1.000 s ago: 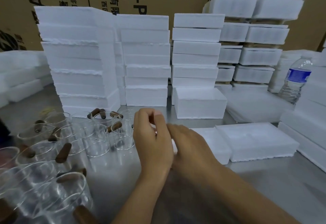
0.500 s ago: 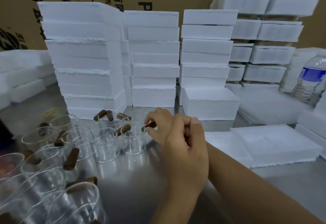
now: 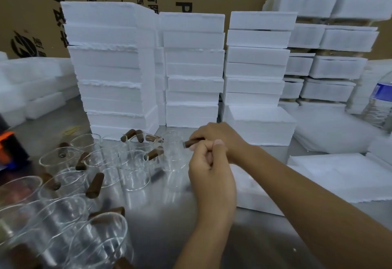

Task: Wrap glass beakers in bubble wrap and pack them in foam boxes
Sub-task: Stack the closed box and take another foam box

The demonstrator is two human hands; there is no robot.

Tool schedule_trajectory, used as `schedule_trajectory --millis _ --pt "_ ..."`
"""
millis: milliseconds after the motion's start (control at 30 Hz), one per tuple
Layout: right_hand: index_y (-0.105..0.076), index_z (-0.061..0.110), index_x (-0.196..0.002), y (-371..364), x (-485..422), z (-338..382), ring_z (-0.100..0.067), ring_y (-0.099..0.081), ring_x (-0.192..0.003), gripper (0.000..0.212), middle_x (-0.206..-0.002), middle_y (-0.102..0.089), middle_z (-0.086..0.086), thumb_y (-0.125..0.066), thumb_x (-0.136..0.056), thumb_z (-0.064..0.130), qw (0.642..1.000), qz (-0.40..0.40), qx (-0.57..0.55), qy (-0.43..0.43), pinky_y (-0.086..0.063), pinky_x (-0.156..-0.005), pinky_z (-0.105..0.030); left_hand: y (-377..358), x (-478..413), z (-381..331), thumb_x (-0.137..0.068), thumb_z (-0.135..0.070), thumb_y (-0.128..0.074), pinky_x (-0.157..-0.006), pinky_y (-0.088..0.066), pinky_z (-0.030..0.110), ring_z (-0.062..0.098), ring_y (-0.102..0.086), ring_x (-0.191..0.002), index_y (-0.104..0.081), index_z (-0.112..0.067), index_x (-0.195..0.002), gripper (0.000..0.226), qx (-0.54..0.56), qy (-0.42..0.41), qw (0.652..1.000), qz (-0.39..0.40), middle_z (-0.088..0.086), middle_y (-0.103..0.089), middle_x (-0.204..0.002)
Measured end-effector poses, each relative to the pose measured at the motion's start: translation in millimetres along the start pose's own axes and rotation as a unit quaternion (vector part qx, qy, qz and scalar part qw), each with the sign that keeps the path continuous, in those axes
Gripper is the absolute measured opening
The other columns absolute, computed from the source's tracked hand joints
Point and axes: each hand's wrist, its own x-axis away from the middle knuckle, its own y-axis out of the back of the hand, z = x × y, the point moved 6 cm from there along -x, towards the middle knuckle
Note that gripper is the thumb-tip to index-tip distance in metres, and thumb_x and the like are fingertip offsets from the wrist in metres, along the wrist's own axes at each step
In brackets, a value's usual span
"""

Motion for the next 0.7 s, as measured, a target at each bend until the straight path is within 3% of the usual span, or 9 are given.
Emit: schedule_trajectory --millis 67,167,233,300,400,500,600,700 --pt "-0.067 0.026 -0.107 19 8 -17 -0.015 -0.06 -0.095 0.021 -0.102 -0.068 0.006 -0.051 -0.094 0.034 0.996 -0.079 -0.015 -0.03 -0.046 -0.084 -0.035 2 -1 6 -0.092 -0.011 -0.051 -0.049 -0.03 0.027 0.012 -0.031 -0.05 -0.05 -0.02 -0.06 0.034 -0.001 0.024 1.0 0.008 -0.004 -0.034 -0.05" --pt "-0.069 0.018 -0.095 48 33 -31 -0.018 -0.059 -0.081 0.018 -0.087 -0.068 0.0 -0.055 -0.093 0.03 0.982 -0.154 -0.103 -0.034 -0.047 -0.079 -0.037 2 0 11 -0.091 -0.01 -0.048 -0.042 -0.032 0.019 0.012 -0.035 -0.049 -0.051 -0.018 -0.063 0.029 -0.009 0.048 0.999 0.017 -0.005 -0.038 -0.049" --pt "-0.067 0.02 -0.086 61 49 -43 -0.018 -0.058 -0.075 0.016 -0.077 -0.066 -0.003 -0.055 -0.093 0.028 0.973 -0.177 -0.146 -0.04 -0.044 -0.074 -0.031 1 0 12 -0.093 -0.015 -0.049 -0.046 -0.04 0.019 0.013 -0.046 -0.052 -0.053 -0.017 -0.072 0.022 0.005 0.071 0.997 0.02 -0.006 -0.047 -0.052" --pt "-0.065 0.026 -0.082 69 67 -49 -0.007 -0.056 -0.065 0.015 -0.071 -0.064 0.005 -0.055 -0.093 0.029 0.971 -0.175 -0.161 -0.038 -0.043 -0.065 -0.022 -2 0 14 -0.093 -0.031 -0.054 -0.054 -0.049 0.022 0.013 -0.06 -0.064 -0.054 -0.02 -0.089 0.011 0.052 0.103 0.993 0.027 -0.005 -0.059 -0.075" --pt "-0.064 0.03 -0.076 68 94 -51 0.003 -0.048 -0.053 0.019 -0.064 -0.059 0.009 -0.054 -0.092 0.031 0.973 -0.142 -0.175 -0.044 -0.037 -0.053 -0.01 -7 2 16 -0.068 -0.062 -0.056 -0.068 -0.058 0.028 0.011 -0.067 -0.09 -0.045 -0.024 -0.122 0.067 0.07 0.123 0.988 0.067 -0.004 -0.057 -0.109" --pt "-0.068 0.027 -0.081 64 113 -53 0.001 -0.047 -0.053 0.018 -0.064 -0.059 0.007 -0.054 -0.091 0.033 0.971 -0.117 -0.201 -0.061 -0.036 -0.052 -0.01 -13 7 13 -0.053 -0.069 -0.058 -0.076 -0.059 0.034 0.015 -0.069 -0.095 -0.044 -0.027 -0.13 0.088 0.085 0.132 0.981 0.115 -0.005 -0.06 -0.111" --pt "-0.067 0.033 -0.081 66 120 -55 -0.003 -0.051 -0.059 0.013 -0.067 -0.063 0.007 -0.057 -0.089 0.033 0.971 -0.107 -0.208 -0.055 -0.042 -0.058 -0.015 -19 10 12 -0.054 -0.063 -0.065 -0.072 -0.059 0.034 0.021 -0.071 -0.091 -0.053 -0.028 -0.121 0.076 0.107 0.143 0.973 0.144 0.001 -0.068 -0.107" --pt "-0.069 0.031 -0.079 70 122 -56 0.001 -0.049 -0.055 0.02 -0.062 -0.06 0.012 -0.056 -0.084 0.046 0.967 -0.077 -0.238 -0.041 -0.04 -0.055 -0.01 -22 13 14 -0.057 -0.051 -0.071 -0.063 -0.057 0.03 0.022 -0.072 -0.078 -0.059 -0.022 -0.111 0.062 0.128 0.162 0.97 0.129 0.002 -0.071 -0.093"
